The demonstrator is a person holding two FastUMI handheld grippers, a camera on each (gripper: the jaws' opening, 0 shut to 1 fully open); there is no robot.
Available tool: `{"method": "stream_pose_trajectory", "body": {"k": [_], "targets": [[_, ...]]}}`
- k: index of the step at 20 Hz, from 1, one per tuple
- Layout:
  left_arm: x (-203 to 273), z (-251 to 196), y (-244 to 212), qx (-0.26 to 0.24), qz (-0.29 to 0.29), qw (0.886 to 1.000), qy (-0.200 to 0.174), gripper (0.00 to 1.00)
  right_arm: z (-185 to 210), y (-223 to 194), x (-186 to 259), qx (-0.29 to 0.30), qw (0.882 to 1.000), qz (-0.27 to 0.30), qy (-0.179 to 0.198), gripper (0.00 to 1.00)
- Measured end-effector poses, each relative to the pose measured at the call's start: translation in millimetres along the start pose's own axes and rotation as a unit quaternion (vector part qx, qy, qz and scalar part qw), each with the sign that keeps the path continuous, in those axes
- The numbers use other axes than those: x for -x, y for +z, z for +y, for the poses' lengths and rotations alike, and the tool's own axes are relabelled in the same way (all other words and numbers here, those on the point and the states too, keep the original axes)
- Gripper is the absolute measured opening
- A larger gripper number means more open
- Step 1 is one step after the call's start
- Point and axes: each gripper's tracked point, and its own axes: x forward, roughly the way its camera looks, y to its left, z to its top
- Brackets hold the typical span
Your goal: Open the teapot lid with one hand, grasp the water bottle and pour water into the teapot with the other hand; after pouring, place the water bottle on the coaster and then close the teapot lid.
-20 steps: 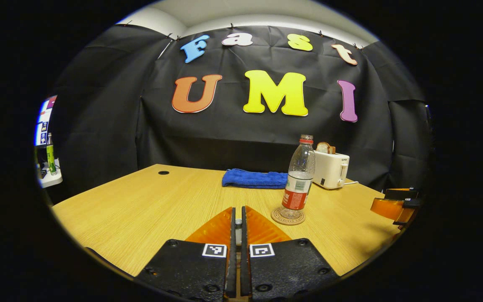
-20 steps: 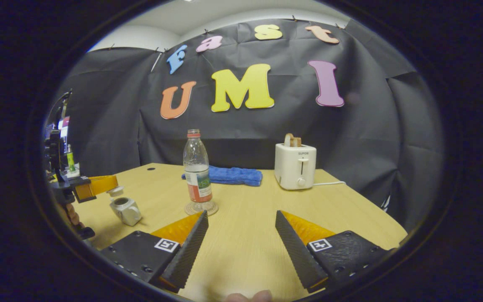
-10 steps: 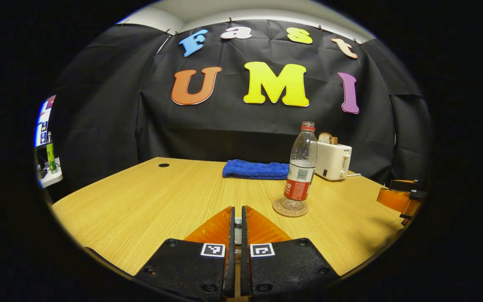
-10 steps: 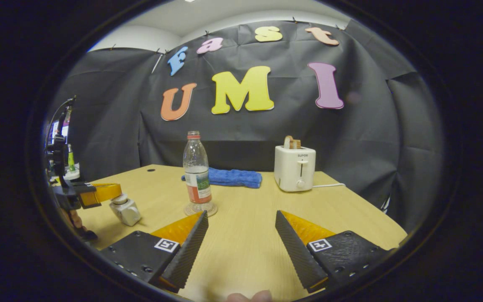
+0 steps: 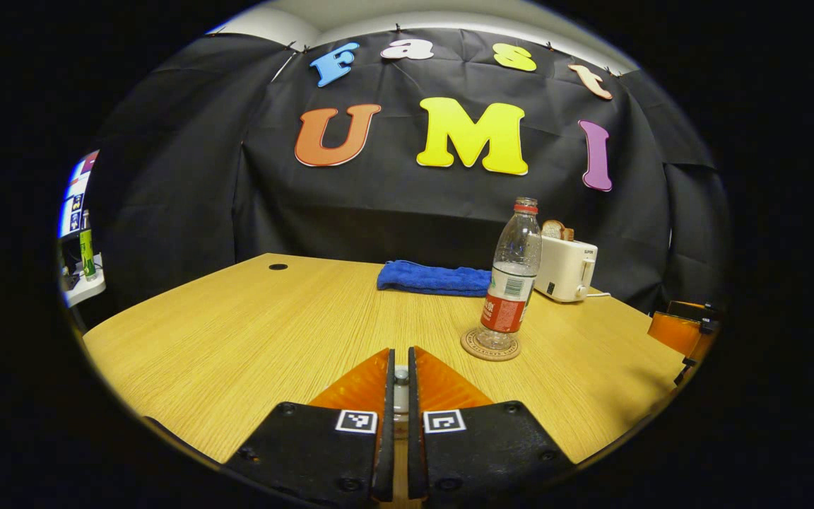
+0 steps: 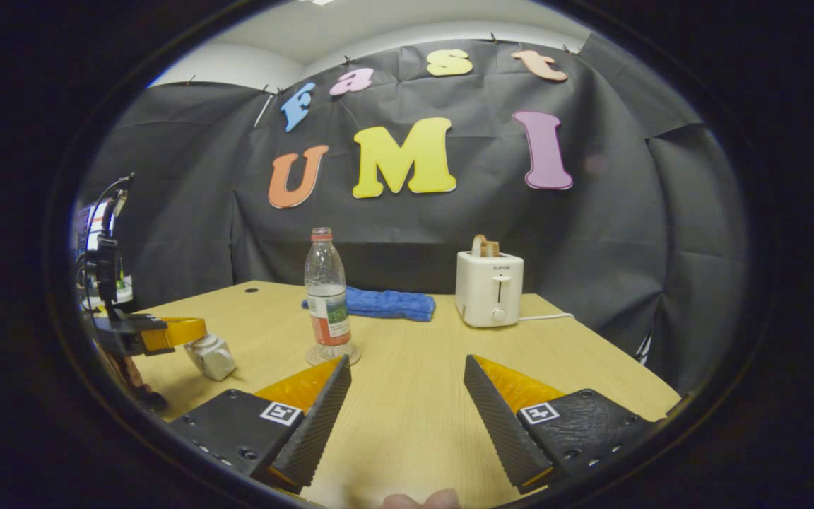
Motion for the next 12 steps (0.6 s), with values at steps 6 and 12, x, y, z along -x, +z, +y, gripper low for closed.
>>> {"method": "stream_pose_trajectory", "body": {"k": [6,12], "targets": [[21.2,-1.2,46.1,-0.024,-0.048,0.998,0.04,0.98,-9.4,11.6,-2.4,0.002,1.0,0.0,-0.029,0.96],[61.7,-28.6,121.5,-0.029,-0.128,0.991,0.031,0.98,-14.7,79.6,16.7,-0.018,0.996,-0.07,-0.045,0.93]]}}
